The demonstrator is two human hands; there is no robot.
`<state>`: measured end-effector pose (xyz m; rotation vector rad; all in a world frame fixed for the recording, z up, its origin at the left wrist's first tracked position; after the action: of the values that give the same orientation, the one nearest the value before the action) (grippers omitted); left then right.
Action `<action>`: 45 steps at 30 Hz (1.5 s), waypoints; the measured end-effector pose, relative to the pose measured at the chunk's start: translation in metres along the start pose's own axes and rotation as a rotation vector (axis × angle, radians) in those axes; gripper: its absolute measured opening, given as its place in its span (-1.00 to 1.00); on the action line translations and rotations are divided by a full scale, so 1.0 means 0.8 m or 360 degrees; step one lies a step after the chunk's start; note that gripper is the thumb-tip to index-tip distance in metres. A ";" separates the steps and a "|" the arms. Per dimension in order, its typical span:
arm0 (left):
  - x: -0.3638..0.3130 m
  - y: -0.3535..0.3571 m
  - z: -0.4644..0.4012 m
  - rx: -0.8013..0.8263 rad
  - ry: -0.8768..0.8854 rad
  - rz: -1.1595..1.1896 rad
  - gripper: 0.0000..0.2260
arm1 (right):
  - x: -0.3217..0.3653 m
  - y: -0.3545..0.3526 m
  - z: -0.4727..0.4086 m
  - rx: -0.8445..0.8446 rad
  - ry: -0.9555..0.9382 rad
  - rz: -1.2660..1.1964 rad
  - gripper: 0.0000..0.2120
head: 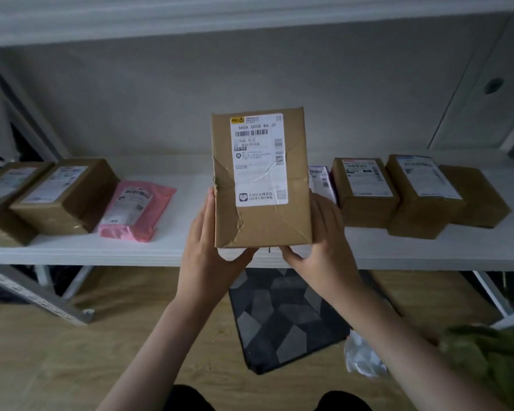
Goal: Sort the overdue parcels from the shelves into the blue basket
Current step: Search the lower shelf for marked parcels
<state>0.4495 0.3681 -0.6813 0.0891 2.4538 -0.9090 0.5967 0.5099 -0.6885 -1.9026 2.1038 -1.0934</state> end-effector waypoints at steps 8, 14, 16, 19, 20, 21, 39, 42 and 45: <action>0.005 -0.007 0.006 0.0086 -0.0038 0.0072 0.00 | 0.005 -0.003 -0.001 0.0058 -0.0037 0.0000 -0.18; 0.028 0.000 0.014 0.0212 -0.0251 0.0461 -0.12 | -0.002 0.029 0.010 0.0329 0.0224 -0.0160 -0.17; 0.040 0.005 0.015 0.0302 -0.0287 0.0504 -0.15 | -0.005 0.043 0.018 0.0427 0.0342 -0.0242 -0.14; 0.060 0.012 0.015 0.0418 -0.0343 0.0527 -0.17 | -0.013 0.056 0.020 0.0555 0.0508 -0.0276 -0.11; 0.066 0.014 0.013 0.0438 -0.0367 0.0533 -0.18 | -0.015 0.058 0.018 0.0586 0.0561 -0.0282 -0.11; 0.069 0.017 0.012 0.0454 -0.0382 0.0536 -0.18 | -0.017 0.060 0.015 0.0603 0.0602 -0.0286 -0.10; 0.177 -0.057 0.001 0.0397 -0.0481 0.0215 -0.44 | 0.057 0.171 -0.034 0.0797 0.0653 -0.0132 -0.16; 0.189 -0.066 -0.003 0.0406 -0.0575 0.0176 -0.42 | 0.064 0.179 -0.036 0.0826 0.0691 -0.0120 -0.17; 0.174 -0.070 -0.005 0.0401 -0.0547 0.0154 -0.14 | 0.053 0.155 -0.036 0.0916 0.0613 -0.0097 -0.07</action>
<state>0.3141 0.3113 -0.7140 0.1273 1.9966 -1.0873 0.4706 0.4795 -0.7208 -1.5708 1.6109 -1.9474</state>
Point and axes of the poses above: each hand's wrist, its own z-axis away from the middle knuckle, its own y-axis out of the palm, x = y × z, the point moved 5 cm from there along -z, towards the middle knuckle, and after that the axes turned 2 degrees about y, right-handed, at the moved point
